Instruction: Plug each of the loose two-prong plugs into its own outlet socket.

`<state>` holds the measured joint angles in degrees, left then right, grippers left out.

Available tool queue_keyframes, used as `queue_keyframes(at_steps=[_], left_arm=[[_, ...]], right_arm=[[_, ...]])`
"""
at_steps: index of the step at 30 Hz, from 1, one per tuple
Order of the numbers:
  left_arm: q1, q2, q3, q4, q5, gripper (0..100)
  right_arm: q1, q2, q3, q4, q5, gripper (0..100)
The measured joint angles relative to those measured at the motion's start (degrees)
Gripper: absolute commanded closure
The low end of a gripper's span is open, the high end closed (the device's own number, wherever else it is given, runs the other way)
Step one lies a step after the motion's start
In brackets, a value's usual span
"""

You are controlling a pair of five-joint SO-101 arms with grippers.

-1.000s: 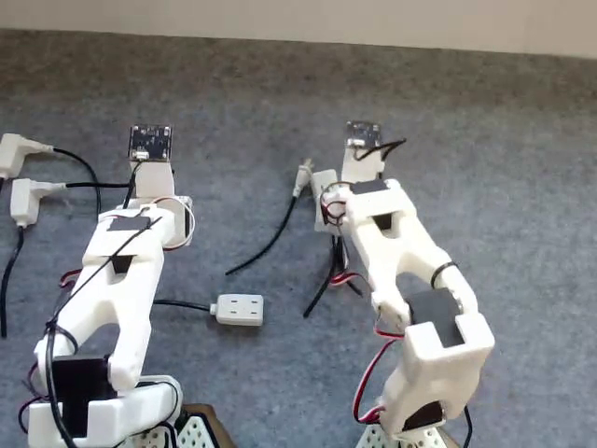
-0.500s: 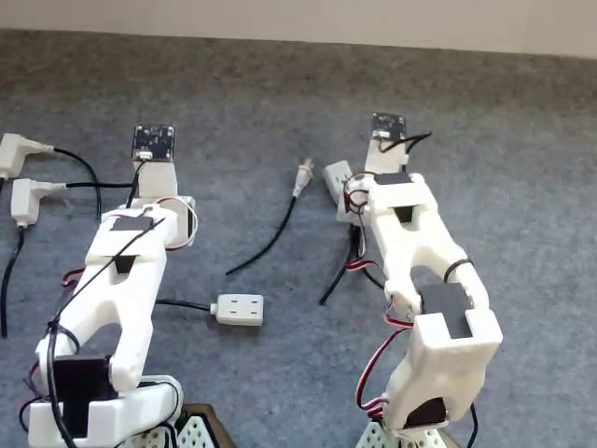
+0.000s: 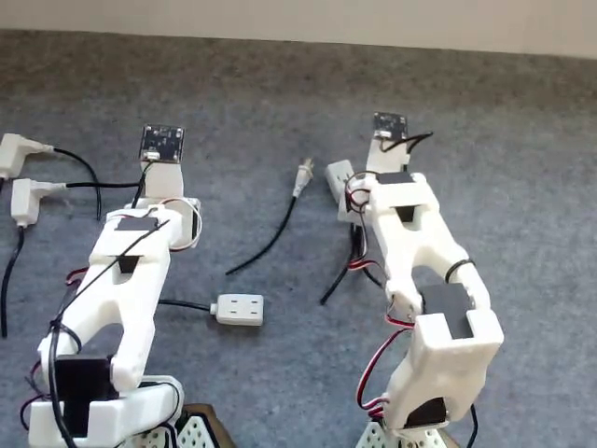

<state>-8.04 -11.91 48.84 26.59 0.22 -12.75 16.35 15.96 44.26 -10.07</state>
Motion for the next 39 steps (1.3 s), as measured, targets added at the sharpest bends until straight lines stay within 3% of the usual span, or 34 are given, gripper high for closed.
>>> queue_keyframes(at_steps=[30,33,36,39], left_arm=[[0.09,-0.09,0.88,0.00,-0.09,86],[0.09,-0.09,0.88,0.00,-0.09,86],[0.09,-0.09,0.88,0.00,-0.09,86],[0.62,-0.09,0.88,0.00,-0.09,86]], right_arm=[[1.85,4.92,-3.34,-3.96,0.09,77.9],[1.32,7.30,-7.74,0.09,0.09,84.3],[1.05,9.32,-12.22,5.19,0.09,99.2],[1.41,10.90,-14.95,7.12,0.09,98.1]])
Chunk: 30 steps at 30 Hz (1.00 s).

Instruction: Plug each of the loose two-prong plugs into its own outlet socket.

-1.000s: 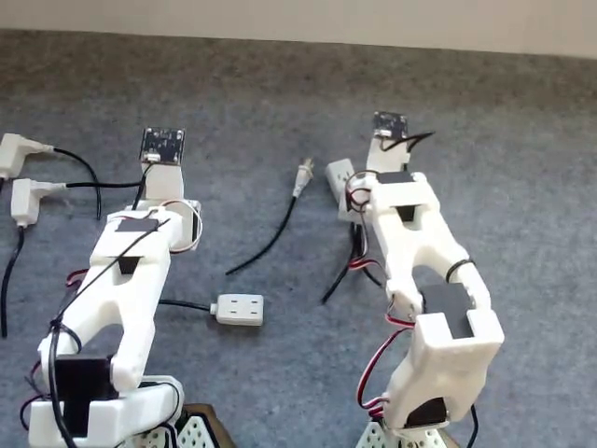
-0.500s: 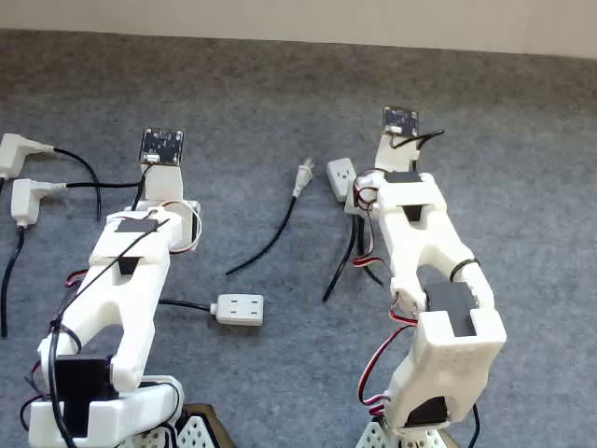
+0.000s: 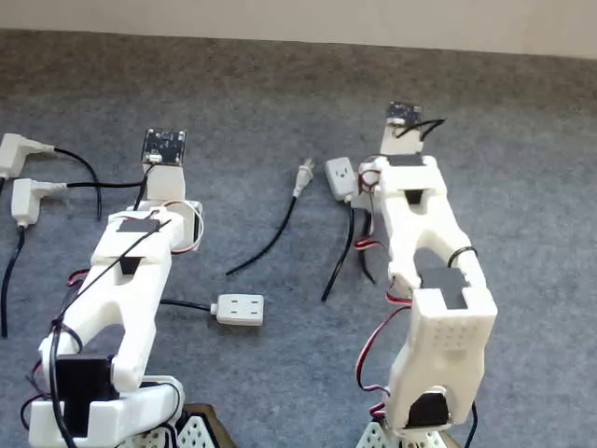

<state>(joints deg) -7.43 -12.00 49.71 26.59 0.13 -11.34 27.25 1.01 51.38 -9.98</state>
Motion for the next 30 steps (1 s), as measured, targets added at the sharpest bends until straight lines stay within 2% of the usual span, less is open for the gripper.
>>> queue_keyframes(at_steps=[6,8,10,14,17,20,25,30], left_arm=[[0.18,0.00,0.00,0.00,0.00,86],[0.18,0.00,0.00,0.00,0.00,86],[0.18,0.00,0.00,0.00,0.00,86],[0.18,0.00,0.00,0.00,0.00,86],[0.18,0.00,0.00,0.00,0.00,85],[0.18,0.00,0.00,0.00,0.00,85],[0.18,0.00,0.00,0.00,0.00,85],[0.18,0.00,0.00,0.00,0.00,85]], right_arm=[[-0.09,0.44,-1.41,3.60,0.18,99.2],[-0.26,0.44,-2.29,6.51,3.25,99.2],[-1.85,0.53,-3.60,11.08,11.08,99.2],[-6.86,0.53,-4.40,22.68,31.74,99.2],[-7.56,0.26,-2.99,27.25,38.24,99.2],[-7.30,-4.13,4.04,25.14,39.65,99.2],[-8.26,-20.84,26.11,12.84,40.18,99.3],[-17.14,-41.41,47.91,10.55,42.55,99.3]])
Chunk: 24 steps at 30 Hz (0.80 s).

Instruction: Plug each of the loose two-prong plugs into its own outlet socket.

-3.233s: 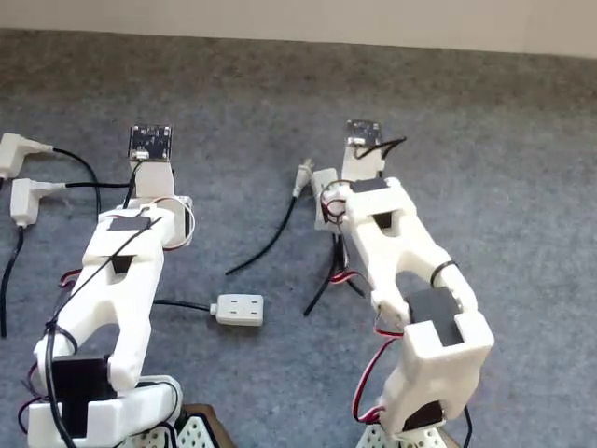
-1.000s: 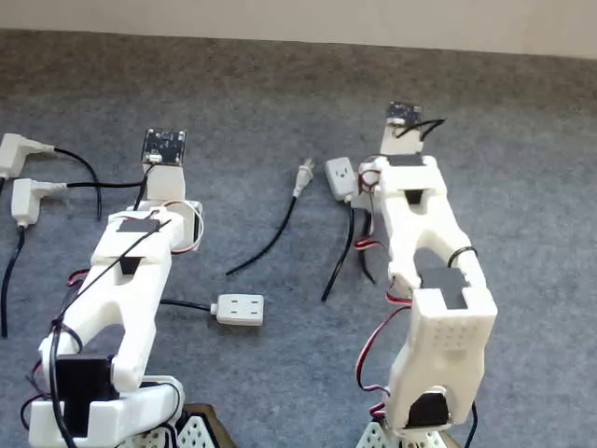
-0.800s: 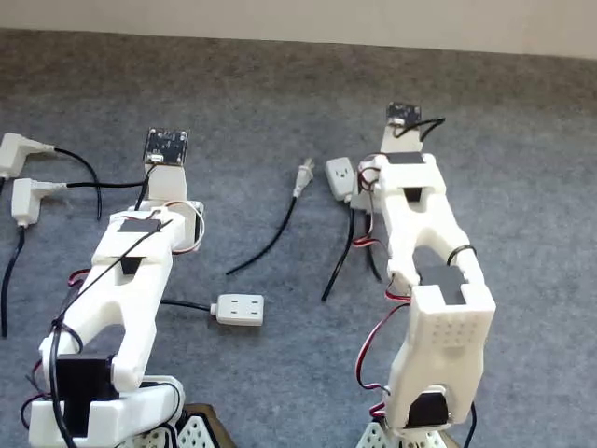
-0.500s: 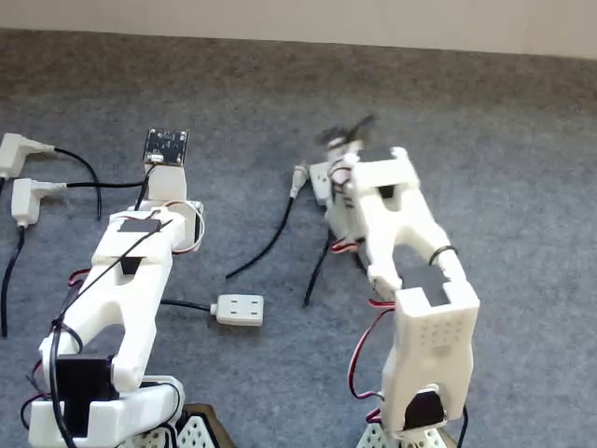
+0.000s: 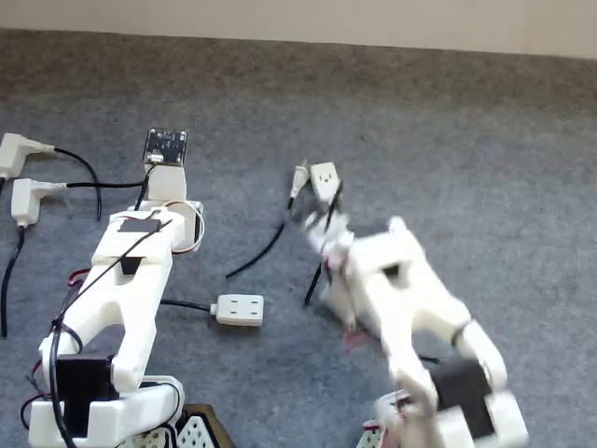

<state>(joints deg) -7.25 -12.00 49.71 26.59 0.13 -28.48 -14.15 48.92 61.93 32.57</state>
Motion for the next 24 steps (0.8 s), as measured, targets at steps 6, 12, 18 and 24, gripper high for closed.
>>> queue_keyframes(at_steps=[6,12,18,24], left_arm=[[0.00,0.00,0.00,0.00,0.00,85],[0.00,0.00,0.00,0.00,0.00,85],[0.00,0.00,0.00,0.00,0.00,85],[0.00,0.00,0.00,0.00,0.00,85]], right_arm=[[-8.35,-18.29,14.15,0.00,3.60,99.3],[-9.67,-23.30,17.85,-0.18,6.42,94.6],[-9.93,-21.19,19.34,-4.13,1.05,84.1],[-10.02,-20.75,19.69,-5.27,-4.66,84.1]])
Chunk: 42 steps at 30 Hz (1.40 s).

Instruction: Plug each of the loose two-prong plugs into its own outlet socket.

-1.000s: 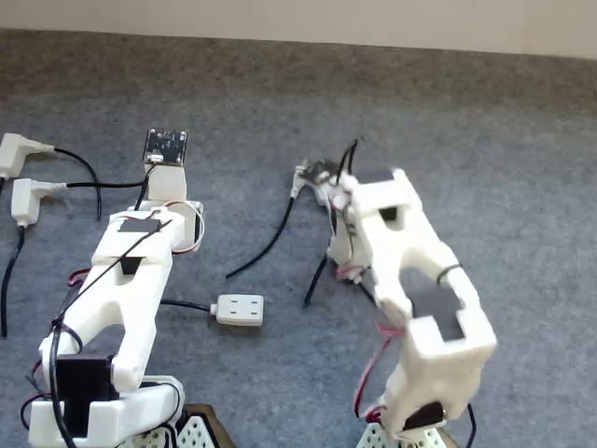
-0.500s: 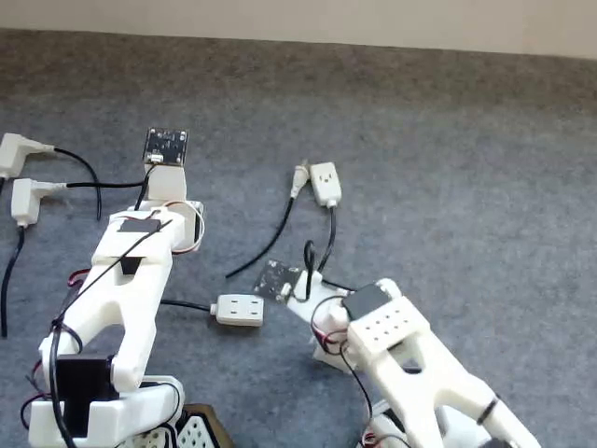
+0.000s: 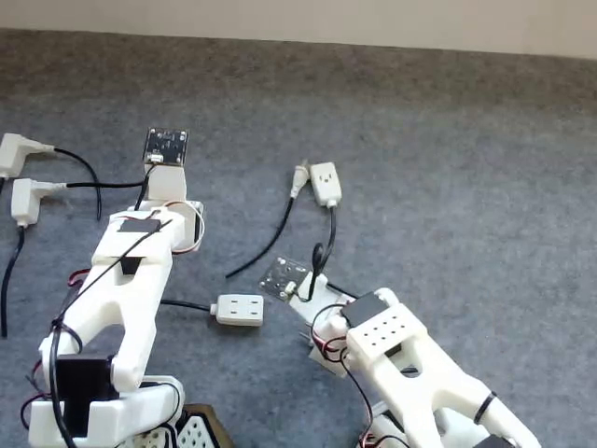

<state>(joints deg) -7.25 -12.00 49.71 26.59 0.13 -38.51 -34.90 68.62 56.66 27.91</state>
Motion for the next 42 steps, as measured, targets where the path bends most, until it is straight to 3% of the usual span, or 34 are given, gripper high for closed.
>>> queue_keyframes(at_steps=[10,14,26,29,36,42], left_arm=[[0.00,0.00,0.70,0.00,0.00,85],[0.00,0.00,0.70,0.00,0.00,85],[0.00,0.00,0.70,0.00,-0.18,86],[0.26,0.00,0.62,0.62,-5.01,85],[6.15,0.00,-10.73,20.13,-12.48,81],[5.19,-2.20,-26.11,36.22,-15.91,77]], right_arm=[[0.00,-0.79,3.08,-0.70,-0.26,84.5],[0.00,-0.79,3.08,-0.79,-0.26,99.7],[0.18,-0.35,3.43,-0.79,-0.35,99.1],[0.18,-0.35,3.08,0.44,-0.35,99.1],[2.81,-6.42,-7.56,6.51,-6.51,99.1],[2.99,-16.18,-12.31,3.87,-12.48,99.1]])
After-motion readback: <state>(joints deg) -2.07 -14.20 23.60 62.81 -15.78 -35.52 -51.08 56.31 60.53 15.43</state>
